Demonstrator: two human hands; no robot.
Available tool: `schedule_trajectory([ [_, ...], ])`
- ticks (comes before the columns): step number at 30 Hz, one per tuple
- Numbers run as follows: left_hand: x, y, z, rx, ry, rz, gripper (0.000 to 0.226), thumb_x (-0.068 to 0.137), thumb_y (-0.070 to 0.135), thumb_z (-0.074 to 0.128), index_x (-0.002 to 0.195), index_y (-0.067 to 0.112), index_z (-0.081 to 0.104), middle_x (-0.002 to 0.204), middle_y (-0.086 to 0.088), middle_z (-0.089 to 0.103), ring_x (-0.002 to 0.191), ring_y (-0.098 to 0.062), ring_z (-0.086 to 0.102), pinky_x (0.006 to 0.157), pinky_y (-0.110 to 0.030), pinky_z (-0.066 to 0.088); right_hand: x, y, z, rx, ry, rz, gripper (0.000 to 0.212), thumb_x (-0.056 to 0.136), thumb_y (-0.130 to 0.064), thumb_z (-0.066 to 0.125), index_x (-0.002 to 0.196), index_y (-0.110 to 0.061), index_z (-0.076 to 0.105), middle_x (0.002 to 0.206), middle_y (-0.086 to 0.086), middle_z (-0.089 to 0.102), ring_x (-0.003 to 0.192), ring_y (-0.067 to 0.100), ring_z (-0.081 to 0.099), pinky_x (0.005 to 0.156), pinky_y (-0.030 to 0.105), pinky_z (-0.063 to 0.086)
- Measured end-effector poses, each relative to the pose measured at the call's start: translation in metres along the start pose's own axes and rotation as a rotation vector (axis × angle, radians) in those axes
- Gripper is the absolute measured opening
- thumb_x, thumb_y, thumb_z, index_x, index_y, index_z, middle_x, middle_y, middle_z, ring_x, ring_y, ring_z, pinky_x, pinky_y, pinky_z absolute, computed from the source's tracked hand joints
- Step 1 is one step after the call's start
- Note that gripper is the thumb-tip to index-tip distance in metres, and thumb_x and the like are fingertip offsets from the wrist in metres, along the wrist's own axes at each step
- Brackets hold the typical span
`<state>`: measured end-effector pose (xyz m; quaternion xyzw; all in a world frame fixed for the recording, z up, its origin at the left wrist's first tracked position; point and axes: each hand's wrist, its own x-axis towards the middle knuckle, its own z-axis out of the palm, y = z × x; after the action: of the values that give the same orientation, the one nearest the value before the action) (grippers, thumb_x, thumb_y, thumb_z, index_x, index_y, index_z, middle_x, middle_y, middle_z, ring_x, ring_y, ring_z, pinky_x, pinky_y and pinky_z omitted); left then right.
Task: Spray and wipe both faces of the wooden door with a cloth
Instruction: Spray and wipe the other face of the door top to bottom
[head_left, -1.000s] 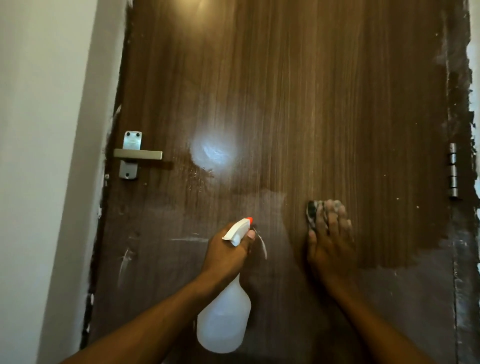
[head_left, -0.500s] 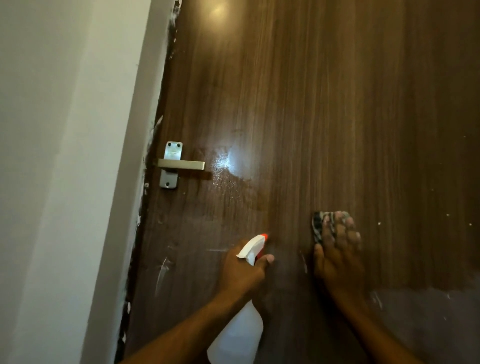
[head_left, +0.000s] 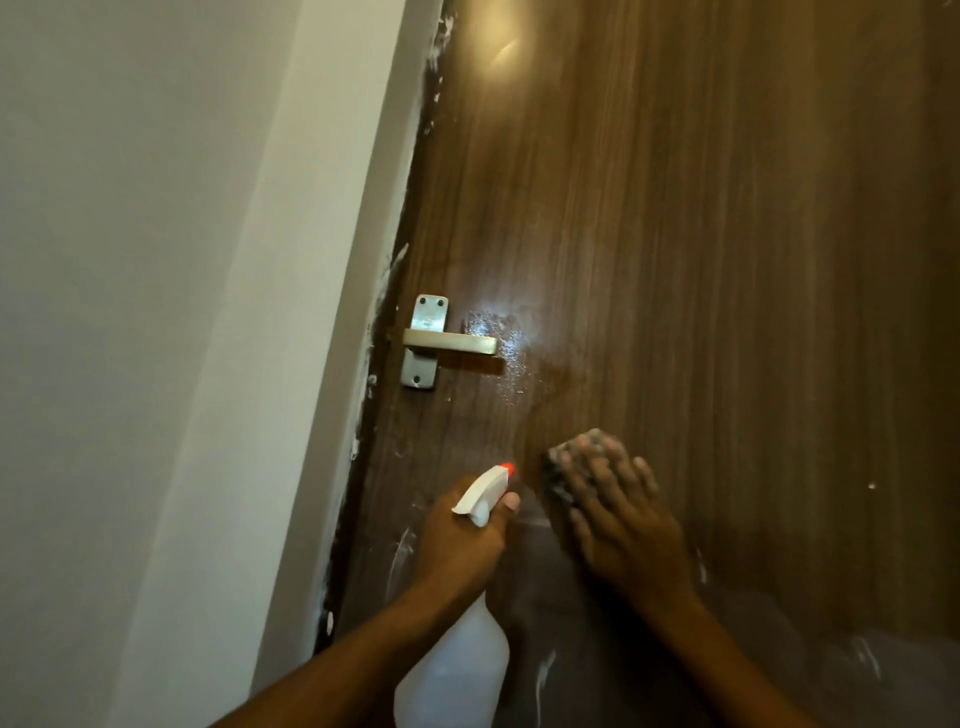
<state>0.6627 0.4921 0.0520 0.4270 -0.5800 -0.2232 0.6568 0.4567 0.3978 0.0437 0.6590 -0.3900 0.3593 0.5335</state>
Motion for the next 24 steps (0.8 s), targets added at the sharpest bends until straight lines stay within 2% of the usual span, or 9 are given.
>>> schedule_trajectory([
  [2, 0.008, -0.006, -0.007, -0.027, -0.010, -0.025, 0.041, 0.087, 0.031, 0.061, 0.123, 0.014, 0.053, 0.123, -0.008, 0.060, 0.108, -0.022, 0.059, 0.089, -0.026, 0.045, 0.035, 0.005, -0.006, 0.001, 0.000, 0.219, 0.061, 0.100, -0.038, 0.033, 0.157, -0.017, 0.027, 0.165, 0.013, 0.019, 0.153, 0.033, 0.018, 0.123, 0.051, 0.016],
  [4, 0.014, -0.008, -0.013, -0.057, 0.014, -0.054, 0.039, 0.087, 0.027, 0.061, 0.121, 0.011, 0.054, 0.121, -0.009, 0.060, 0.109, -0.025, 0.058, 0.089, -0.026, 0.044, 0.097, -0.007, -0.005, 0.011, 0.019, 0.329, 0.063, 0.102, -0.040, 0.026, 0.160, -0.018, 0.018, 0.168, 0.011, 0.009, 0.156, 0.028, 0.002, 0.125, 0.047, 0.007],
  [6, 0.018, -0.007, -0.021, -0.088, 0.046, -0.079, 0.042, 0.087, 0.023, 0.060, 0.123, 0.003, 0.052, 0.122, -0.012, 0.057, 0.112, -0.029, 0.056, 0.097, -0.032, 0.043, 0.151, -0.030, 0.001, 0.029, 0.024, 0.277, 0.063, 0.103, -0.039, 0.028, 0.161, -0.019, 0.015, 0.169, 0.009, 0.006, 0.156, 0.028, -0.001, 0.125, 0.047, 0.006],
  [9, 0.021, -0.004, -0.039, -0.026, 0.054, 0.003, 0.044, 0.087, 0.028, 0.061, 0.124, 0.006, 0.052, 0.120, -0.010, 0.058, 0.110, -0.027, 0.057, 0.100, -0.038, 0.045, 0.167, -0.065, 0.017, 0.044, -0.008, 0.108, 0.062, 0.104, -0.037, 0.036, 0.161, -0.022, 0.017, 0.168, 0.009, 0.009, 0.155, 0.032, 0.002, 0.126, 0.049, 0.009],
  [12, 0.021, -0.009, -0.050, -0.012, 0.051, 0.039, 0.037, 0.086, 0.026, 0.063, 0.118, 0.009, 0.057, 0.112, -0.006, 0.063, 0.103, -0.022, 0.061, 0.094, -0.032, 0.048, 0.112, -0.087, 0.028, 0.040, -0.055, -0.133, 0.062, 0.101, -0.040, 0.037, 0.159, -0.023, 0.025, 0.167, 0.010, 0.016, 0.154, 0.035, 0.012, 0.122, 0.054, 0.022],
  [15, 0.011, -0.017, -0.058, -0.022, 0.019, -0.001, 0.040, 0.086, 0.028, 0.063, 0.121, 0.010, 0.054, 0.117, -0.006, 0.061, 0.103, -0.020, 0.060, 0.096, -0.034, 0.048, 0.048, -0.070, 0.028, 0.006, -0.059, -0.298, 0.063, 0.097, -0.040, 0.043, 0.157, -0.026, 0.029, 0.165, 0.006, 0.025, 0.153, 0.031, 0.019, 0.121, 0.051, 0.022],
  [18, 0.006, -0.027, -0.064, -0.016, 0.067, -0.064, 0.046, 0.087, 0.028, 0.060, 0.127, 0.009, 0.048, 0.115, 0.002, 0.051, 0.111, -0.021, 0.053, 0.101, -0.034, 0.041, 0.034, -0.042, 0.016, -0.020, -0.042, -0.150, 0.063, 0.097, -0.040, 0.041, 0.157, -0.025, 0.029, 0.164, 0.008, 0.026, 0.153, 0.031, 0.017, 0.120, 0.055, 0.023],
  [21, 0.006, -0.033, -0.072, -0.023, 0.115, -0.139, 0.049, 0.088, 0.027, 0.057, 0.131, 0.006, 0.044, 0.129, -0.008, 0.051, 0.119, -0.026, 0.050, 0.104, -0.034, 0.037, 0.076, -0.063, 0.015, 0.031, 0.022, 0.127, 0.061, 0.100, -0.038, 0.037, 0.158, -0.020, 0.028, 0.166, 0.012, 0.021, 0.154, 0.033, 0.013, 0.122, 0.055, 0.018],
  [24, 0.004, -0.036, -0.082, 0.037, 0.097, -0.039, 0.045, 0.087, 0.027, 0.059, 0.128, 0.009, 0.049, 0.126, -0.009, 0.056, 0.106, -0.019, 0.055, 0.090, -0.023, 0.040, 0.106, -0.121, 0.032, 0.071, -0.035, 0.006, 0.060, 0.101, -0.037, 0.036, 0.158, -0.021, 0.027, 0.166, 0.011, 0.020, 0.154, 0.035, 0.013, 0.122, 0.054, 0.017],
])
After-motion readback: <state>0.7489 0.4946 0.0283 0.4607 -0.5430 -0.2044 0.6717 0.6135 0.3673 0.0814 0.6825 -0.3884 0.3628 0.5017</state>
